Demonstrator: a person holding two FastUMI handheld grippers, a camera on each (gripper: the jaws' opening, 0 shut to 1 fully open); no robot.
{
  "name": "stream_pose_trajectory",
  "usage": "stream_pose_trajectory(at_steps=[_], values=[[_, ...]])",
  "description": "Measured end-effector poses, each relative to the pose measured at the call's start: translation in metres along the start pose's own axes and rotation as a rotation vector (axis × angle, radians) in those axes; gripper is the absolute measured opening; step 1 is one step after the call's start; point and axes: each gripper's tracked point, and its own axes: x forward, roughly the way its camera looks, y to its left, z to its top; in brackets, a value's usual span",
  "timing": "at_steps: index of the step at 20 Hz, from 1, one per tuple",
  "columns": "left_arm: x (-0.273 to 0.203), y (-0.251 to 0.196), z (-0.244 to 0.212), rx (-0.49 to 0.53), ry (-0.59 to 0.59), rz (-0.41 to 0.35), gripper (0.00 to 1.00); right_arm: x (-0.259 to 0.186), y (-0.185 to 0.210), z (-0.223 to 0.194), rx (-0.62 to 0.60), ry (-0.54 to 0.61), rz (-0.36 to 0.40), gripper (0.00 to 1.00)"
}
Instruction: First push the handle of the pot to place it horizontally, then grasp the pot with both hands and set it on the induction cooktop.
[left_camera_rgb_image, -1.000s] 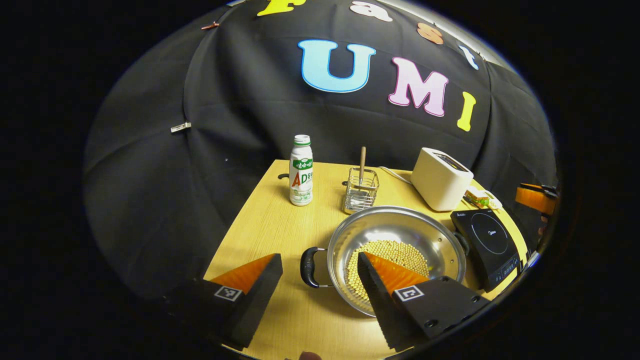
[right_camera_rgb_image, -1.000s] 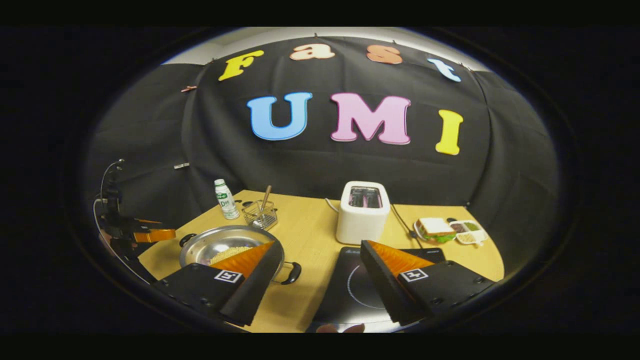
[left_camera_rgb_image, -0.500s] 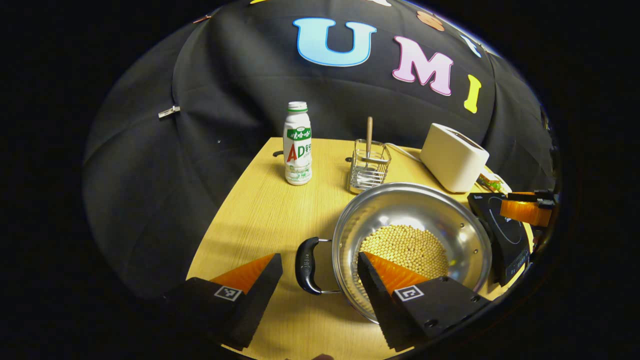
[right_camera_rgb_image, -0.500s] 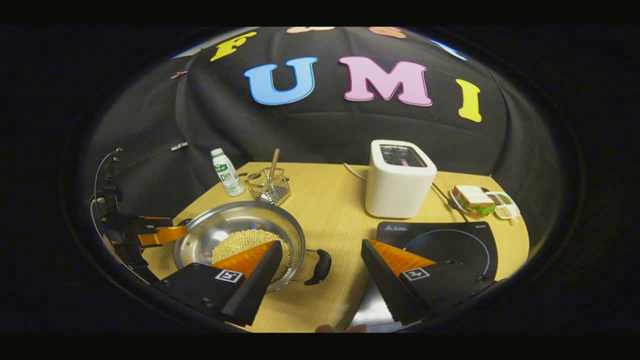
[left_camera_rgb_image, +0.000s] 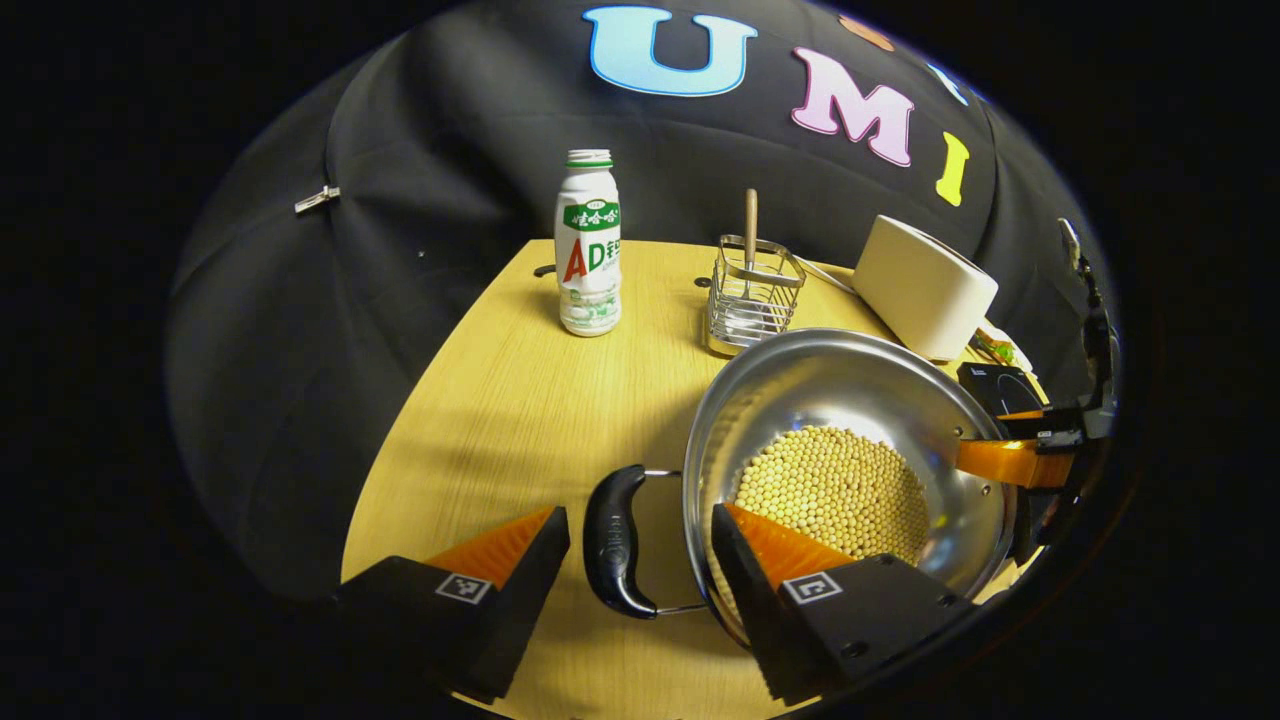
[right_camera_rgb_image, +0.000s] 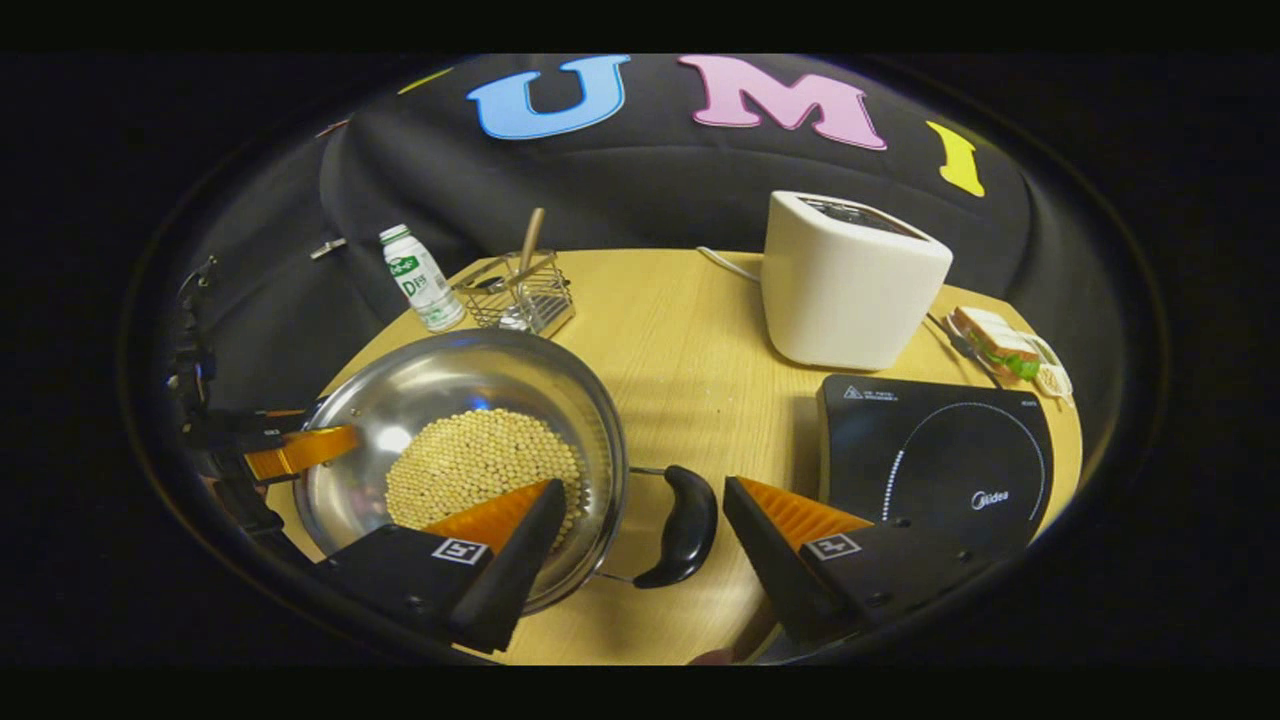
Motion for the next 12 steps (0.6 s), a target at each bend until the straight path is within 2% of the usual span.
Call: stream_pose_trajectory(at_steps=[2,3,5,6,7,8,12], values=[[0.0039,-0.0026,0.0001,-0.004,-0.001,-0.007,0.82,0.0058,-0.004,-0.0042,0.018,0.01,-0.02,0.89],[0.0057,-0.0032,0.0001,-0.005,-0.002,-0.01,0.8,0.0087,-0.0048,-0.0042,0.031,0.013,-0.025,0.78],[0.0081,-0.0019,-0.001,-0.005,-0.001,0.003,0.68,0.0103,-0.0045,-0.0064,0.055,0.026,-0.033,0.68],[0.0069,-0.002,0.0005,-0.007,-0.006,0.0,0.67,0.0108,-0.0037,-0.0069,0.057,0.035,-0.033,0.66],[0.0061,-0.0024,-0.0056,-0.009,-0.008,-0.001,0.65,0.0113,-0.0028,-0.0075,0.047,0.042,-0.027,0.6],[0.006,-0.0031,-0.0055,-0.01,-0.009,0.001,0.62,0.0109,-0.0028,-0.0065,0.041,0.045,-0.026,0.64],[0.0038,-0.0051,-0.0061,-0.012,0.0,0.012,0.58,0.0071,-0.0036,-0.0075,0.034,0.049,-0.028,0.57]])
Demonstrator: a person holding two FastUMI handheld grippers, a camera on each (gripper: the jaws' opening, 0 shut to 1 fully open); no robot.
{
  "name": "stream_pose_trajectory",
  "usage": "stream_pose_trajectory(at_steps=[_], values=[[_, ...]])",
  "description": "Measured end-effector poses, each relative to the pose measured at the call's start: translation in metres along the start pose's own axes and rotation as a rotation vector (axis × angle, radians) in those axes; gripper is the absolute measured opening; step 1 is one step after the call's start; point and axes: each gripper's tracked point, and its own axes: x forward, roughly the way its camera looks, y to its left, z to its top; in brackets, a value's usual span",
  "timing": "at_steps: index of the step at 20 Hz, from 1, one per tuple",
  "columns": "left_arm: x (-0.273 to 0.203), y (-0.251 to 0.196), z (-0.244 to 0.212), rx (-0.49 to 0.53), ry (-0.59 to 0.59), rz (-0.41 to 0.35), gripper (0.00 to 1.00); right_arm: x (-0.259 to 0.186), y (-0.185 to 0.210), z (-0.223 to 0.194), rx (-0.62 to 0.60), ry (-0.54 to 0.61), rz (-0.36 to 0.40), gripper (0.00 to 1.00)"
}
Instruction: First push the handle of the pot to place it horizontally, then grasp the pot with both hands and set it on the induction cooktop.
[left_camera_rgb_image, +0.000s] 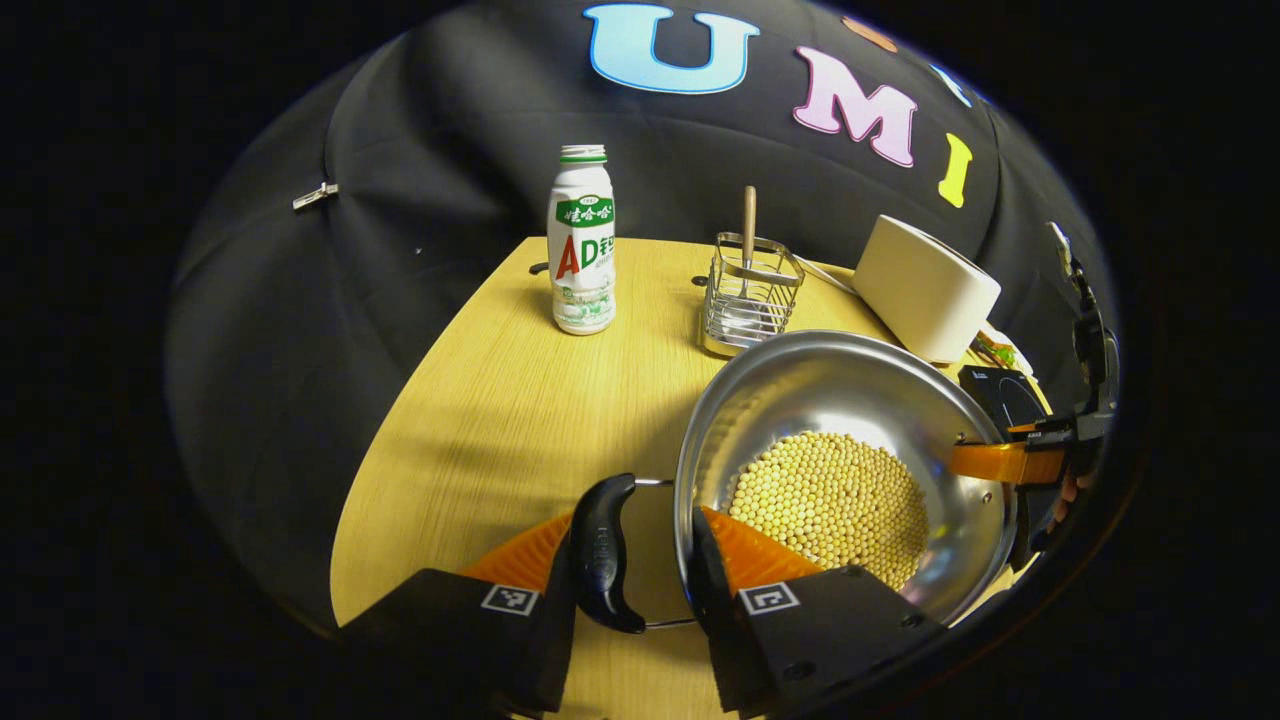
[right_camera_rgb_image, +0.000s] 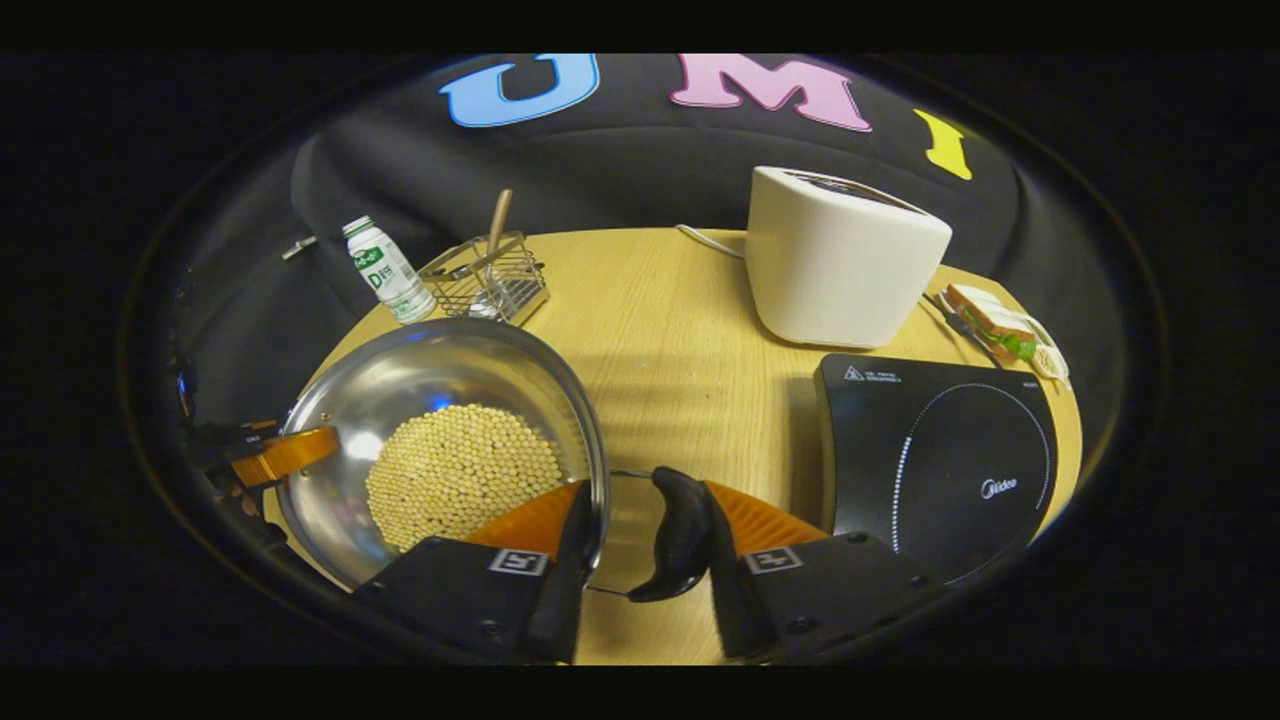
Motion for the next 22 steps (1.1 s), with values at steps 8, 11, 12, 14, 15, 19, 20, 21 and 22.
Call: stream_pose_trajectory(at_steps=[8,11,12,14,15,19,20,21,22], values=[[-0.056,-0.031,0.04,0.044,-0.036,0.008,0.58,-0.058,-0.018,0.024,0.002,-0.058,0.021,0.55],[-0.073,-0.058,0.047,0.044,-0.037,-0.002,0.58,-0.084,-0.038,0.031,0.017,-0.063,0.016,0.55],[-0.08,-0.07,0.052,0.042,-0.039,-0.006,0.58,-0.093,-0.047,0.035,0.014,-0.071,0.011,0.55],[-0.091,-0.092,0.056,0.038,-0.039,-0.012,0.58,-0.109,-0.067,0.04,0.006,-0.086,0.002,0.55],[-0.094,-0.103,0.059,0.037,-0.041,-0.015,0.58,-0.116,-0.076,0.043,0.01,-0.094,0.002,0.55],[-0.1,-0.149,0.073,0.054,-0.053,-0.035,0.58,-0.136,-0.122,0.048,0.024,-0.109,-0.008,0.55],[-0.099,-0.163,0.074,0.055,-0.052,-0.042,0.58,-0.139,-0.134,0.048,0.03,-0.109,-0.014,0.55],[-0.098,-0.175,0.075,0.057,-0.05,-0.049,0.58,-0.141,-0.147,0.049,0.032,-0.108,-0.021,0.55],[-0.096,-0.187,0.077,0.061,-0.05,-0.057,0.58,-0.143,-0.159,0.048,0.035,-0.107,-0.027,0.55]])
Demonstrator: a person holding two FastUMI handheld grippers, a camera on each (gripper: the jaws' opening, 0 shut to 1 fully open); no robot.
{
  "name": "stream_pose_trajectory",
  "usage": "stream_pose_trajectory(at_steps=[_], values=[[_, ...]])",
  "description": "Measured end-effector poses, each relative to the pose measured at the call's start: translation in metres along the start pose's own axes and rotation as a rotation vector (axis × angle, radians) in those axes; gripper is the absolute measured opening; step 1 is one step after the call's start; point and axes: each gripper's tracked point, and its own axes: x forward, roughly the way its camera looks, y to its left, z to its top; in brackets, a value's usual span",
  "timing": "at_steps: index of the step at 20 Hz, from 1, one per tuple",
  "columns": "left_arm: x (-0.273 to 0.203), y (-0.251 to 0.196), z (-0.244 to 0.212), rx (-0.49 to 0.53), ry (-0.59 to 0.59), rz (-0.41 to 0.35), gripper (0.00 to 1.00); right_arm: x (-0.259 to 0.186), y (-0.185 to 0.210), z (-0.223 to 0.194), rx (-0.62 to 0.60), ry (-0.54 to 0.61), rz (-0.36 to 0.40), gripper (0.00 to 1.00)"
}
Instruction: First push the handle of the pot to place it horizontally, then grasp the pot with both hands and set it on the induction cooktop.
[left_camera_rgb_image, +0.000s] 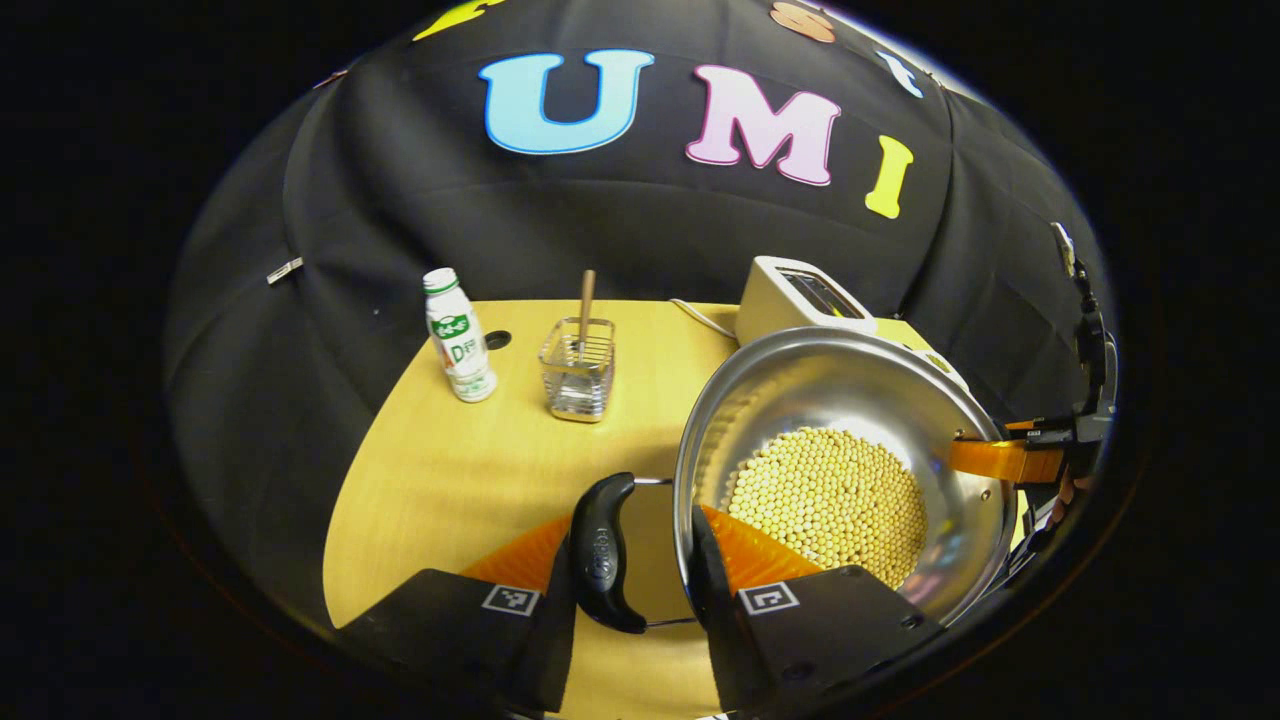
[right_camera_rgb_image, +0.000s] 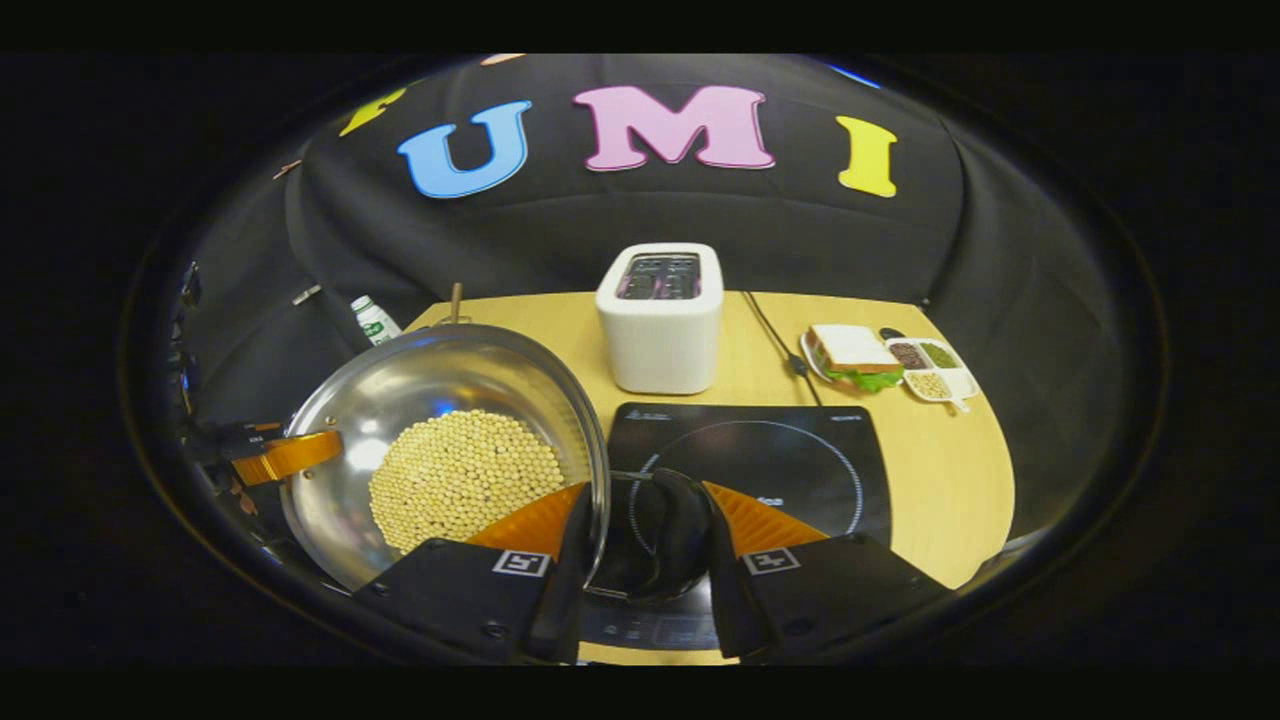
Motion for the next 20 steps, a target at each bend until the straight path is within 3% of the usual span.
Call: stream_pose_trajectory(at_steps=[8,9,10,20], values=[[0.034,-0.097,0.004,0.024,0.017,-0.063,0.58,-0.006,-0.102,-0.003,0.038,0.028,-0.057,0.55],[0.039,-0.107,0.004,0.023,0.017,-0.07,0.58,-0.005,-0.113,-0.003,0.043,0.031,-0.062,0.51],[0.045,-0.116,0.004,0.022,0.019,-0.076,0.58,-0.004,-0.123,-0.005,0.045,0.036,-0.066,0.55],[0.094,-0.174,0.003,0.057,0.038,-0.097,0.57,0.021,-0.187,-0.015,0.087,0.058,-0.09,0.55]])
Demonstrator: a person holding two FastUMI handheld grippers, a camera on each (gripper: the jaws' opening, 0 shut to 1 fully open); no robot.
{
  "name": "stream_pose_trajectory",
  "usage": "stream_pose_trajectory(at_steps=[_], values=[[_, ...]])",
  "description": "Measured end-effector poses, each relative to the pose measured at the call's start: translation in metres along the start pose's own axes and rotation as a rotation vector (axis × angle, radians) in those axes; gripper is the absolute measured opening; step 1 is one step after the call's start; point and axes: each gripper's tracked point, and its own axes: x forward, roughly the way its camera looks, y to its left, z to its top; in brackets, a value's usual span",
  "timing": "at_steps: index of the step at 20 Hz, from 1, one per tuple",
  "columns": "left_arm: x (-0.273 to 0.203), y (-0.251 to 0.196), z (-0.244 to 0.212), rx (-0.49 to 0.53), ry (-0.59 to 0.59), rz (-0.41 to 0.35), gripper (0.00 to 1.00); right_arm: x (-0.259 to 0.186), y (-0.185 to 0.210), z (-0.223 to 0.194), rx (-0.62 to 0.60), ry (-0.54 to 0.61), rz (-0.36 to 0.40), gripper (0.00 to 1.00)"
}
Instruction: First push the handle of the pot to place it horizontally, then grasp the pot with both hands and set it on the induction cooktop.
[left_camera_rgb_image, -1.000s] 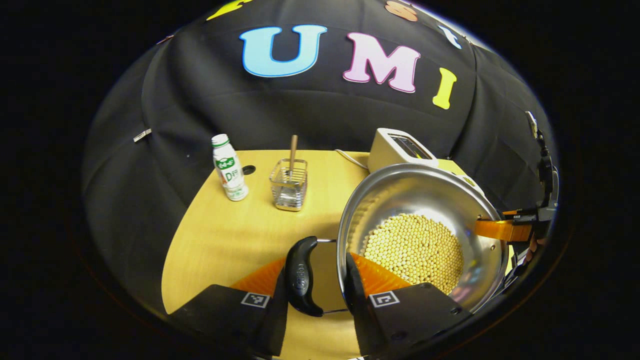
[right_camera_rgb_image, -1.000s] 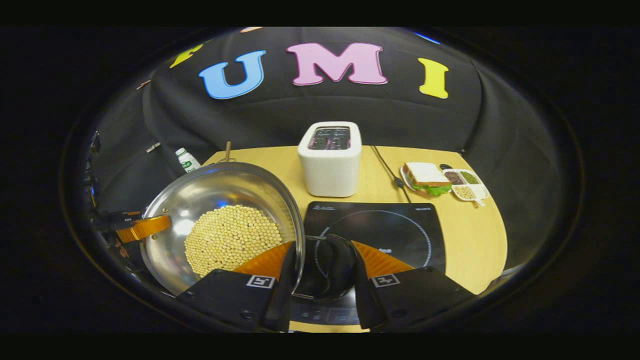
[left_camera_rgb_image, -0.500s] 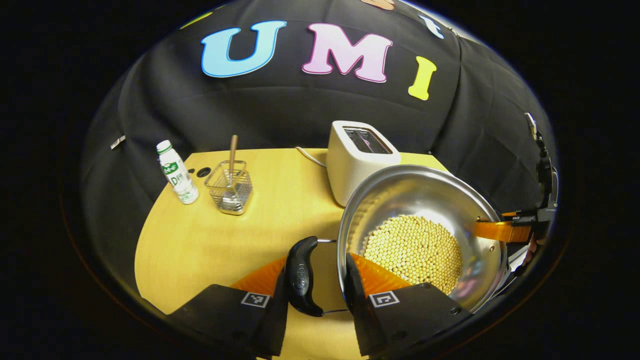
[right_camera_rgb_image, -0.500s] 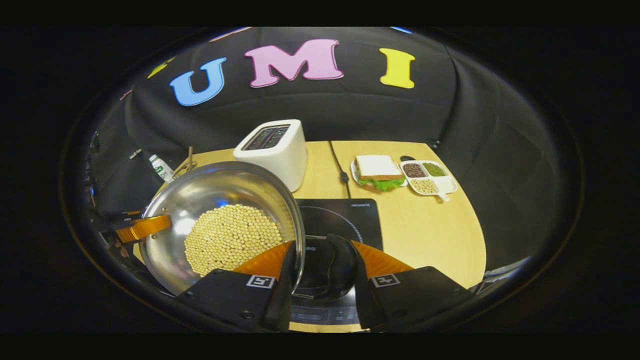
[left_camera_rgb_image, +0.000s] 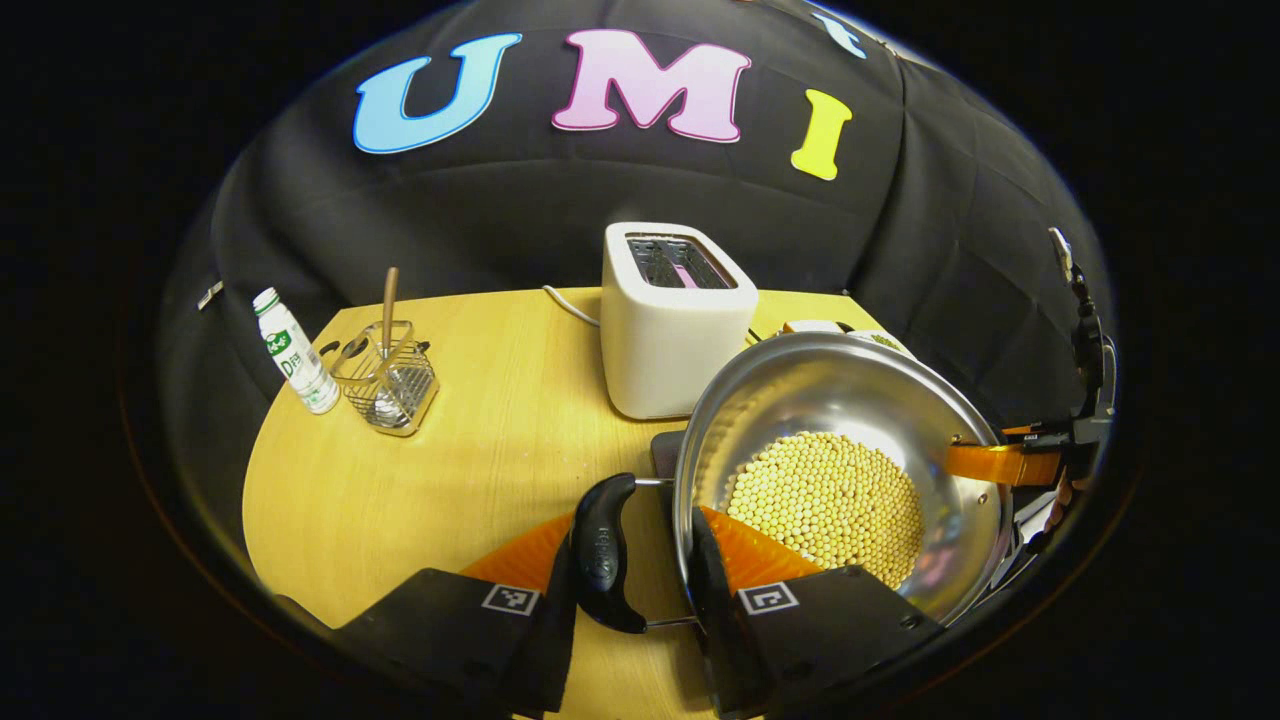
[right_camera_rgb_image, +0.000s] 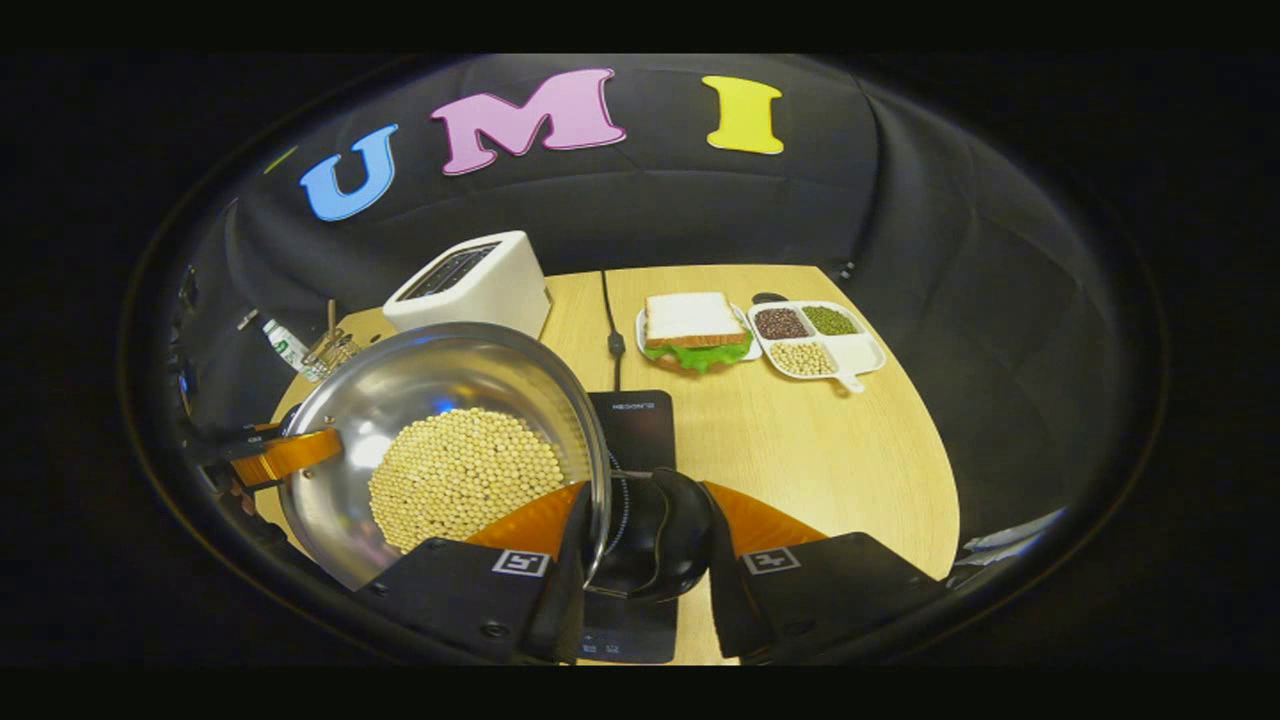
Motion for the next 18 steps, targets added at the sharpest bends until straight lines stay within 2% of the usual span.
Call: stream_pose_trajectory(at_steps=[1,2,3,6,10,11,12,18], values=[[0.004,-0.003,0.0,0.003,0.004,-0.001,0.57,0.003,-0.004,0.0,0.003,0.002,-0.002,0.55],[0.009,-0.006,0.0,0.005,0.007,-0.001,0.56,0.005,-0.007,-0.002,0.005,0.004,-0.004,0.51],[0.013,-0.008,0.0,0.008,0.009,-0.001,0.57,0.008,-0.009,-0.002,0.007,0.006,-0.005,0.55],[0.022,-0.011,0.0,0.009,0.015,-0.001,0.59,0.015,-0.015,-0.003,0.011,0.01,-0.008,0.54],[0.028,-0.013,-0.002,0.008,0.024,-0.002,0.56,0.021,-0.017,-0.005,0.011,0.019,-0.008,0.54],[0.03,-0.012,-0.003,0.009,0.025,-0.002,0.57,0.022,-0.016,-0.006,0.011,0.019,-0.008,0.51],[0.03,-0.012,-0.003,0.009,0.024,-0.002,0.56,0.022,-0.017,-0.006,0.012,0.019,-0.008,0.55],[0.035,-0.01,-0.007,-0.004,0.019,-0.01,0.57,0.024,-0.016,-0.009,0.023,0.015,-0.009,0.55]])
